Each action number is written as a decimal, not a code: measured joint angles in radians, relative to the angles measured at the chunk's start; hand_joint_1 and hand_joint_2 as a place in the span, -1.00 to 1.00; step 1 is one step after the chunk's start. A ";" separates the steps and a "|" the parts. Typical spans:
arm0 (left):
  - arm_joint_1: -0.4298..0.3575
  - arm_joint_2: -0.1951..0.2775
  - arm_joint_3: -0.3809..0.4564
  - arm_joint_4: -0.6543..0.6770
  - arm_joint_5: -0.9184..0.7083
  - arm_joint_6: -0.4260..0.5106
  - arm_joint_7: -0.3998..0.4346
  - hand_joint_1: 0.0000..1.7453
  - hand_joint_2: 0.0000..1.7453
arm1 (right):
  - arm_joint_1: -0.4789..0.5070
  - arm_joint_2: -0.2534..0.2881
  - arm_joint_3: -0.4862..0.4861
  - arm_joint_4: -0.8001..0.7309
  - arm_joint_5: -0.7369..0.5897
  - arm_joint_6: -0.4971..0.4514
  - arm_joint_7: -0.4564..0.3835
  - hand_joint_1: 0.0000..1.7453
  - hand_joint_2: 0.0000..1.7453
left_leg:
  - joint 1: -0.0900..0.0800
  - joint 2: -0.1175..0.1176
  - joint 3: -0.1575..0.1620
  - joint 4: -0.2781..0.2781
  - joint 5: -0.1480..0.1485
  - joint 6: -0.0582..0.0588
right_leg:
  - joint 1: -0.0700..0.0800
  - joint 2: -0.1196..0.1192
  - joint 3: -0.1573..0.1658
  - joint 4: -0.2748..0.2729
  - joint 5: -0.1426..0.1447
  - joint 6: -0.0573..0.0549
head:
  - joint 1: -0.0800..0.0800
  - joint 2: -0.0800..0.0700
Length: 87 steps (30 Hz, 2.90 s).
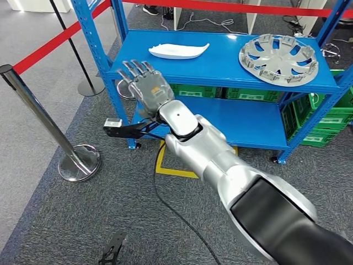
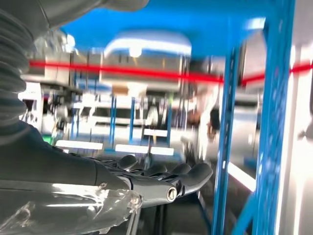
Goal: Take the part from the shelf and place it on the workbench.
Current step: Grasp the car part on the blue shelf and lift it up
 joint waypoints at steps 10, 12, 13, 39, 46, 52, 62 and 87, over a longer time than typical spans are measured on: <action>0.003 0.013 0.010 0.000 0.021 -0.057 -0.018 -1.00 -1.00 | -0.030 -0.158 0.005 0.050 0.014 0.006 0.121 -1.00 1.00 | 0.000 0.000 -0.001 0.002 0.001 0.001 | 0.000 0.000 0.000 -0.001 0.002 0.002 | 0.000 0.000; 0.005 0.017 0.010 0.000 0.022 -0.059 -0.018 -1.00 -1.00 | -0.028 -0.182 0.004 0.057 0.013 0.010 0.129 -1.00 1.00 | 0.000 0.000 -0.001 0.002 0.001 0.001 | -0.001 0.001 0.000 -0.001 0.003 0.003 | 0.000 0.000; 0.005 0.019 0.010 0.000 0.022 -0.059 -0.018 -1.00 -1.00 | -0.028 -0.192 0.002 0.060 0.011 0.017 0.138 -1.00 1.00 | 0.000 0.000 -0.001 0.002 0.001 0.001 | -0.001 0.002 -0.001 -0.001 0.003 0.003 | 0.000 0.000; 0.028 0.060 0.009 0.000 -0.009 -0.043 -0.018 -1.00 1.00 | 0.178 -0.483 -0.192 0.119 -0.077 0.130 0.302 -1.00 1.00 | -0.001 0.000 -0.006 0.003 0.001 0.003 | -0.001 0.000 -0.003 -0.002 0.004 0.005 | 0.000 0.000; 0.028 0.060 0.008 0.000 -0.015 -0.044 -0.016 -1.00 1.00 | 0.182 -0.483 -0.215 0.117 -0.073 0.058 0.246 -1.00 1.00 | -0.001 -0.001 -0.006 0.003 0.001 0.004 | -0.001 -0.001 -0.003 -0.002 0.004 0.005 | 0.000 0.000; 0.029 0.060 0.008 0.000 -0.019 -0.042 -0.014 -1.00 1.00 | 0.168 -0.471 -0.225 0.106 -0.045 -0.011 0.222 -1.00 1.00 | -0.001 -0.001 -0.007 0.003 0.002 0.005 | -0.001 -0.001 -0.003 -0.002 0.004 0.005 | 0.000 0.000; 0.028 0.061 0.007 0.000 -0.023 -0.041 -0.012 -1.00 1.00 | 0.117 -0.455 -0.230 0.098 0.004 -0.068 0.247 -1.00 1.00 | -0.001 -0.001 -0.007 0.003 0.002 0.005 | -0.001 -0.001 -0.003 -0.002 0.004 0.005 | 0.000 0.000; 0.029 0.078 0.007 0.000 -0.030 -0.039 -0.001 -1.00 1.00 | 0.139 -0.537 -0.294 0.109 0.038 0.082 0.404 -1.00 1.00 | -0.002 -0.001 -0.007 0.003 0.002 0.006 | -0.002 -0.001 -0.004 -0.002 0.004 0.005 | 0.000 0.000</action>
